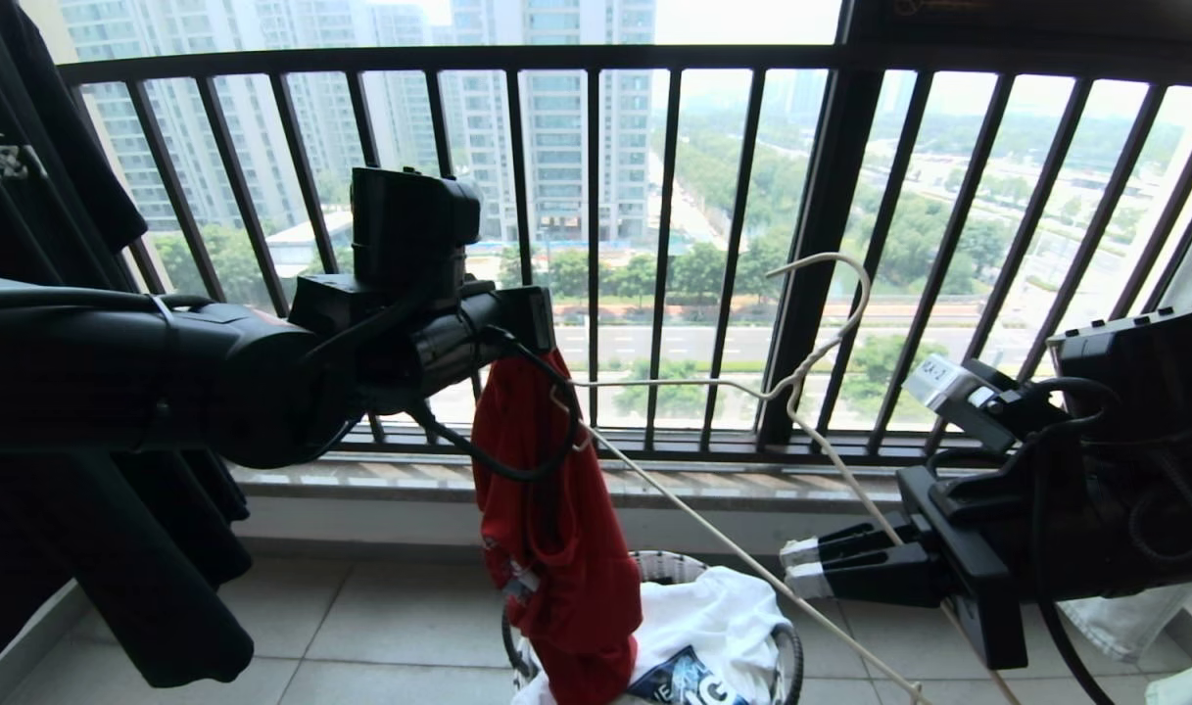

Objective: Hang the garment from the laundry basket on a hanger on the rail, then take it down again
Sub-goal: Hang the clothes on the clothes rack

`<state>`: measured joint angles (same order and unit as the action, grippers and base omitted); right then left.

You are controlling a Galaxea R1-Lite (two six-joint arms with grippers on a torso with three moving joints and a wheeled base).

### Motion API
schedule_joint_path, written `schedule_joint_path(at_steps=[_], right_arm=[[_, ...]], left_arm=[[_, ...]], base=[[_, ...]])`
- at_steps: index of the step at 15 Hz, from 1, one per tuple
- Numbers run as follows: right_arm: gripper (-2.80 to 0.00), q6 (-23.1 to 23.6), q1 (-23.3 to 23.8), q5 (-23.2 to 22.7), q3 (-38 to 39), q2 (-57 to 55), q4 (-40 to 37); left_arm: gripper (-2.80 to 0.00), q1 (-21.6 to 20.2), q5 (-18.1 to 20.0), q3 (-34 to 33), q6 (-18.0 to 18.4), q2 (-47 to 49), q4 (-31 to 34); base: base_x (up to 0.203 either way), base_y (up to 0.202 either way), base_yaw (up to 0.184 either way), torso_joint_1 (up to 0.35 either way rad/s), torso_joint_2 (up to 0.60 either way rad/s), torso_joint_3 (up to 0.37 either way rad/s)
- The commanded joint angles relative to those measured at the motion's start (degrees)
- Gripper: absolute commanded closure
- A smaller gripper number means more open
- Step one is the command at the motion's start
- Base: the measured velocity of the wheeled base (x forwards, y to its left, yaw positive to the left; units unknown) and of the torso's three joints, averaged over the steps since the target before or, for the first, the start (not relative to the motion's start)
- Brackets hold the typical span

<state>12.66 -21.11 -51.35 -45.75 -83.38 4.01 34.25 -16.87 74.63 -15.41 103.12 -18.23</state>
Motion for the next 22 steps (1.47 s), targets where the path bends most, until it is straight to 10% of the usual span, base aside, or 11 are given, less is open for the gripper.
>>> schedule_joint_path(at_steps=[1, 22], right_arm=[[0.00, 0.09, -0.34, -0.42, -0.04, -0.47, 0.03], [0.00, 2.02, -5.19, -0.51, 1.30, -1.53, -0.14]], left_arm=[[0.00, 2.42, -0.10, -1.23, -0.15, -0.82, 0.12], [0.00, 6.89, -0.10, -2.57, -0.75, -1.50, -0.49]], base=[[0.000, 0.000, 0.000, 0.000, 0.00, 0.000], [0.000, 0.000, 0.000, 0.000, 0.00, 0.000]])
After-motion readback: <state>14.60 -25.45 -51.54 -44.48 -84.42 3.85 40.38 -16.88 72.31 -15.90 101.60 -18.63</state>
